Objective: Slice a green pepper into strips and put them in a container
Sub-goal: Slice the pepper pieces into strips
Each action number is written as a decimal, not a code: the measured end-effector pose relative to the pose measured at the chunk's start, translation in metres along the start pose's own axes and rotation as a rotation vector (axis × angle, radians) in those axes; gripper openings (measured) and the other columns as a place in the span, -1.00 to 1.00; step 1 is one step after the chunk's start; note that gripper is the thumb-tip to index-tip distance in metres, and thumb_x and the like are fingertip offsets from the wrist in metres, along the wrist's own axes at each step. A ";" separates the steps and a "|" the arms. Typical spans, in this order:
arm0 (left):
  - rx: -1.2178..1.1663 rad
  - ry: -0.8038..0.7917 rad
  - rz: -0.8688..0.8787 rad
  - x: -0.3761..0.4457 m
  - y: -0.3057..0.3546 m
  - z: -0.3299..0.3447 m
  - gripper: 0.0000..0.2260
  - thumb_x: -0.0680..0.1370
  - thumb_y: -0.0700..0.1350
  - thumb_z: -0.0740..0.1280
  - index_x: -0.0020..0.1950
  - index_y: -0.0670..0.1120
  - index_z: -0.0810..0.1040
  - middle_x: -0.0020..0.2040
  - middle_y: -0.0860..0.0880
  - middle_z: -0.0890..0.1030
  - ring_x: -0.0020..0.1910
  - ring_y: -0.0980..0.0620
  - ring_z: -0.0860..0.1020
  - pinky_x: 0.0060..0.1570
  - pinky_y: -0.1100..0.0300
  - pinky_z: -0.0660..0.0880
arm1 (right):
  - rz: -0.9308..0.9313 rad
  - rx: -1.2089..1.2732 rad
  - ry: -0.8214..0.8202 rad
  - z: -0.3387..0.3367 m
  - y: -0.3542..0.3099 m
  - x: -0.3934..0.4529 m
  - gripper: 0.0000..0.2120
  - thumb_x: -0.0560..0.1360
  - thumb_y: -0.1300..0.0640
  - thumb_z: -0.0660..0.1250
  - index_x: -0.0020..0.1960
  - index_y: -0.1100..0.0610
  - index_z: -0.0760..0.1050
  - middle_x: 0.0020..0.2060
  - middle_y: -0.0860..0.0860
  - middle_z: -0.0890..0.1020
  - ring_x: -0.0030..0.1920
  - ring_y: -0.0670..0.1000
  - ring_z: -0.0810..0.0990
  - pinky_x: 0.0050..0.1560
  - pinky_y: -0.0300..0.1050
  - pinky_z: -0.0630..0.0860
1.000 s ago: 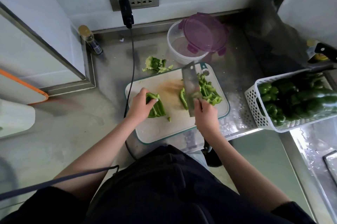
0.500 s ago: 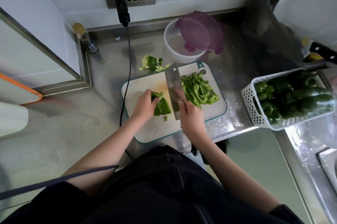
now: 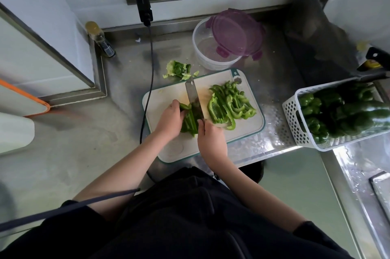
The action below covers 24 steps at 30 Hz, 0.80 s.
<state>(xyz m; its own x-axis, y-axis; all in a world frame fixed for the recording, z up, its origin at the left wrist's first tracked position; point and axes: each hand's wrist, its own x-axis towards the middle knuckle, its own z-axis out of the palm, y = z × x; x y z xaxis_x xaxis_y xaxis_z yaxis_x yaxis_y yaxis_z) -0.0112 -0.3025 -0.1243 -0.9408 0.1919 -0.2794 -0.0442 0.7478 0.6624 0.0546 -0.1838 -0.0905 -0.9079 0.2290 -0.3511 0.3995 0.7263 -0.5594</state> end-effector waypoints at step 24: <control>-0.149 0.075 -0.121 -0.006 -0.013 -0.021 -0.86 0.63 -0.12 0.16 -0.02 -0.17 0.26 -0.29 0.04 0.38 -0.37 0.15 0.38 -0.50 0.35 0.30 | 0.015 -0.137 0.033 -0.028 0.013 0.034 -0.63 0.65 -0.03 0.02 -0.19 0.19 0.36 -0.39 0.03 0.44 -0.32 0.14 0.48 -0.35 -0.09 0.30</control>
<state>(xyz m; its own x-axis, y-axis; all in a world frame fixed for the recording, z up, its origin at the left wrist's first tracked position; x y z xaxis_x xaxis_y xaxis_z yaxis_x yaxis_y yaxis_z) -0.0124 -0.3267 -0.1163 -0.9477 0.0541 -0.3146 -0.2028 0.6591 0.7242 0.0251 -0.1487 -0.0889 -0.9063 0.2602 -0.3330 0.3944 0.8037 -0.4456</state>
